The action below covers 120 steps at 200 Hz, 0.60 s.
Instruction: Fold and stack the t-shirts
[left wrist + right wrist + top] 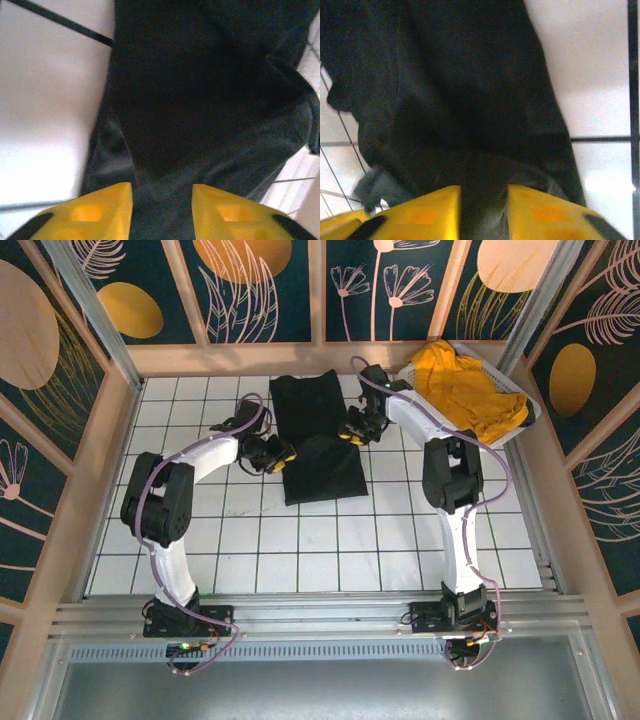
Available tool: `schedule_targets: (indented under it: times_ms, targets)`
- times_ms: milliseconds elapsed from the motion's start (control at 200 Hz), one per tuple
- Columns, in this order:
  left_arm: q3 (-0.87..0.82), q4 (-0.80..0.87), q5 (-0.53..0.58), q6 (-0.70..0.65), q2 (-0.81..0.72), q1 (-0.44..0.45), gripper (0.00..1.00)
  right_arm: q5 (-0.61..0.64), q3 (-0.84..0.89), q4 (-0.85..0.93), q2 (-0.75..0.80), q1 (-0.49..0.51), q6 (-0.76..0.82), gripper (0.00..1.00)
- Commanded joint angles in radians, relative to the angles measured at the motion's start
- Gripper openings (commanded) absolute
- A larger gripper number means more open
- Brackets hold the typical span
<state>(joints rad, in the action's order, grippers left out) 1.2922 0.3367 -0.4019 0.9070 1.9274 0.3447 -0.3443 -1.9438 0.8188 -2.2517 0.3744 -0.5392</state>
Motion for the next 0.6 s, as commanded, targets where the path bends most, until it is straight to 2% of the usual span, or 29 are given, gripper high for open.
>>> schedule_targets:
  times_ms: [0,35,95,250,370,470,596]
  targets:
    - [0.055,0.040,0.081,-0.031,-0.026,-0.008,0.62,0.021,-0.078,0.029,0.000,-0.016,0.039,0.51]
    - [0.042,0.036,0.098,-0.025,-0.054,-0.008,0.67,0.041,-0.065,0.038,0.018,-0.020,0.044,0.54]
    - [-0.007,0.025,0.097,-0.003,-0.105,-0.009,0.68,0.070,0.025,0.017,0.082,-0.028,0.037,0.56]
    - [-0.231,0.006,0.029,0.119,-0.280,0.011,0.59,0.091,0.400,-0.122,0.329,-0.024,0.003,0.59]
    - [-0.373,-0.032,-0.045,0.224,-0.324,0.044,0.56,0.048,0.642,-0.193,0.449,0.001,-0.011,0.58]
    - [-0.422,-0.094,-0.083,0.306,-0.308,0.075,0.57,0.015,0.744,-0.234,0.490,0.010,-0.028,0.58]
    - [-0.398,-0.125,-0.088,0.336,-0.248,0.095,0.57,0.009,0.749,-0.235,0.458,0.018,-0.020,0.59]
